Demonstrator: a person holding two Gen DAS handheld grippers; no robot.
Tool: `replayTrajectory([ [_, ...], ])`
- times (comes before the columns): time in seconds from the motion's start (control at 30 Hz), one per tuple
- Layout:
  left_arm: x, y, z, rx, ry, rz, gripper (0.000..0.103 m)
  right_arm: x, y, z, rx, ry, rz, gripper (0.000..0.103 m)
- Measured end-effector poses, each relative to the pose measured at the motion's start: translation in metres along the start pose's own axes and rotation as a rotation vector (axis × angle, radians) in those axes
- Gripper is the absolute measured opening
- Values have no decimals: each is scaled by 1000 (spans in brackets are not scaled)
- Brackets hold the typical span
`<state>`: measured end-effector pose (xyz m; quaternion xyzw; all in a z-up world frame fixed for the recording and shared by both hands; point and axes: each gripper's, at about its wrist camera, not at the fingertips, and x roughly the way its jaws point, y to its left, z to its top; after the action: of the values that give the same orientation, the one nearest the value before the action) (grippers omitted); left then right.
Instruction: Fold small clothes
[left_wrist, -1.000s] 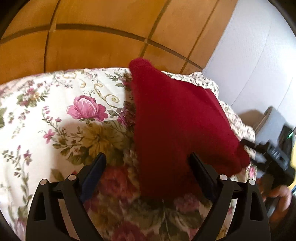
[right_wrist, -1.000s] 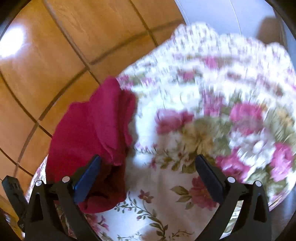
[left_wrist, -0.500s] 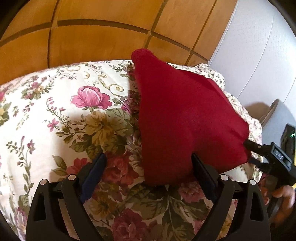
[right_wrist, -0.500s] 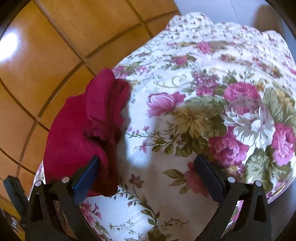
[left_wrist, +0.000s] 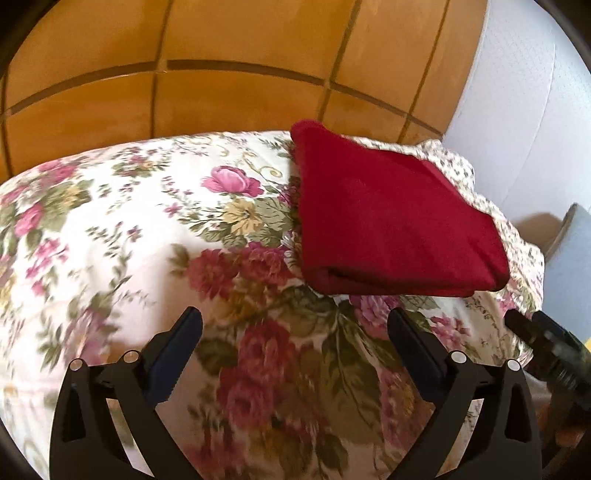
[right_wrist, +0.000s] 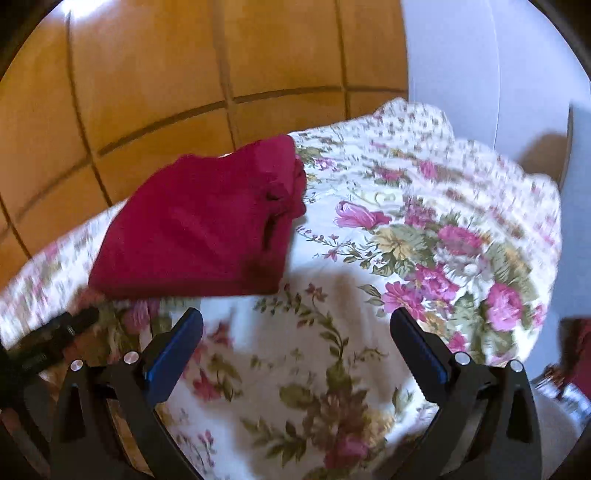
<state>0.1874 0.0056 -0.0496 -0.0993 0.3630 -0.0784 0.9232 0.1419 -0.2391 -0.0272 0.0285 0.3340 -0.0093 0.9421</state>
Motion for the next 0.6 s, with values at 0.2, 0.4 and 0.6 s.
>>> replayTrajectory([
  [0.2,-34,-6,-18,-6,-61,83,99,-28,16,-15,-42,-71,-30,101],
  [0.4,-64,-15,-28,46,-116,74,99,-48,19,-25,-30,-107,-49,101],
  [0.6,-77,-20,-34,86,-151,110,99,-53,14,-27,-1,-113,-58,101],
])
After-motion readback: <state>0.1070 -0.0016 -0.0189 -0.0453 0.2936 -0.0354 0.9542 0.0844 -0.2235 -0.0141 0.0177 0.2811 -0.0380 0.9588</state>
